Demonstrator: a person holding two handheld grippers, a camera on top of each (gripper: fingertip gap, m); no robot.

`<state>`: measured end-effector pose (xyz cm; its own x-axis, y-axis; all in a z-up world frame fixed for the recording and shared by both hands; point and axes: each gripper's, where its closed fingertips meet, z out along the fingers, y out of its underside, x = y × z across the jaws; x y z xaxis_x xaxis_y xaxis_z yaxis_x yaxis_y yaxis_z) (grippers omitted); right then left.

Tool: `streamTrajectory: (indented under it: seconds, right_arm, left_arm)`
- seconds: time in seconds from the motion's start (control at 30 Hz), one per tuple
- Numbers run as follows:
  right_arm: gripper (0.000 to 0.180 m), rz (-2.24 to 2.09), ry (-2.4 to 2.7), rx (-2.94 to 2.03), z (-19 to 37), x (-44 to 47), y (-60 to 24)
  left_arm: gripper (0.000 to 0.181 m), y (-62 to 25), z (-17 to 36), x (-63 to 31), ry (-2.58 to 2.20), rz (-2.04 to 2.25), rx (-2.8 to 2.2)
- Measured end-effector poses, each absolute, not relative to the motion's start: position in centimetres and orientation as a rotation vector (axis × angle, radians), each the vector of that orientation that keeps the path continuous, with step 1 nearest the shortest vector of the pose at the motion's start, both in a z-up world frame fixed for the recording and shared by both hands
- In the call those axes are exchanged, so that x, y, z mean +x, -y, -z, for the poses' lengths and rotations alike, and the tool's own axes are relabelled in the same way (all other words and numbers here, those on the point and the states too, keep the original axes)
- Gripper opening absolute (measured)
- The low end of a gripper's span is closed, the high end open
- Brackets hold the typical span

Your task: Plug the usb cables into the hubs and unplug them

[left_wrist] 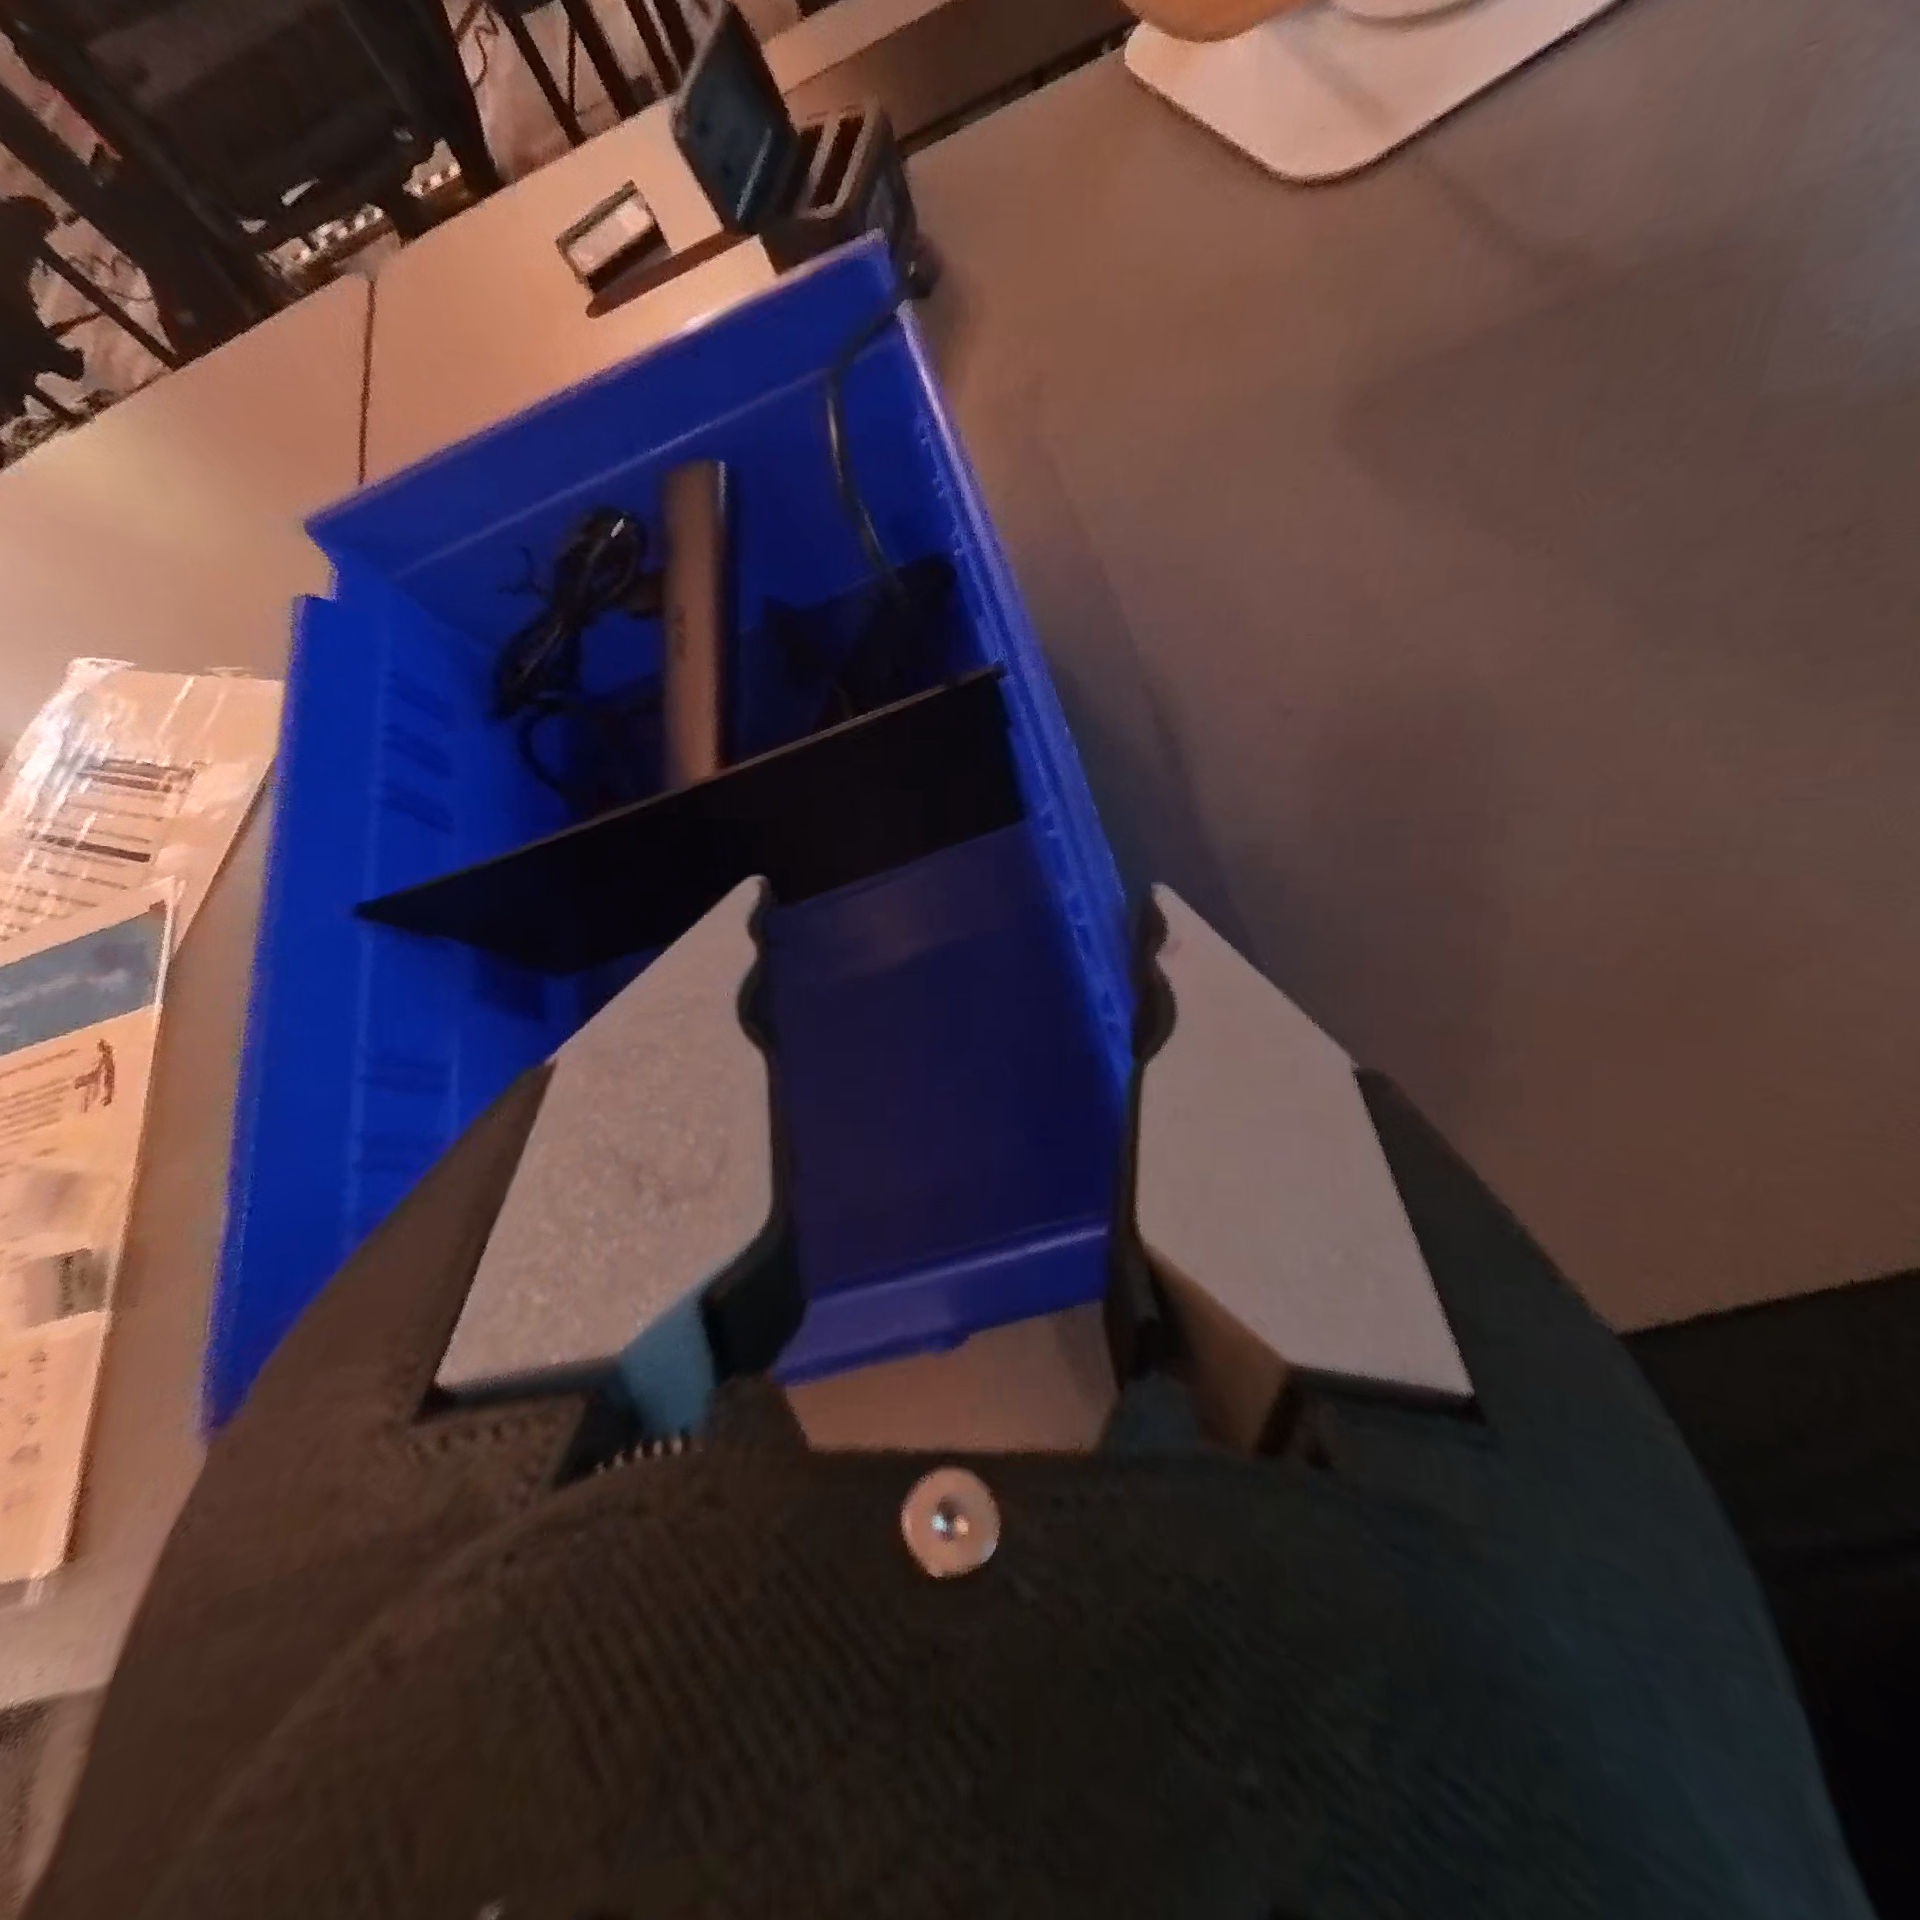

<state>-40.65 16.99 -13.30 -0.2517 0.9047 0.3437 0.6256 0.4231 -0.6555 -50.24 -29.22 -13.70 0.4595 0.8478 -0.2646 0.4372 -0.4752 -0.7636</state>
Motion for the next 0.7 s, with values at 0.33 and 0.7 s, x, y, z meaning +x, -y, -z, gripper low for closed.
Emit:
streamTrajectory:
  seconds: [0.33, 0.7]
  right_arm:
    - [0.035, -0.522, 1.963, -1.251, 12.8, -41.0, -16.5]
    - [0.033, -0.566, 1.929, -1.232, 11.6, -40.5, -16.9]
  left_arm:
    - [0.044, 29.8, 10.5, -51.5, 1.048, -0.948, -1.868]
    - [0.035, 27.8, 12.4, -56.5, 1.075, -0.779, -1.858]
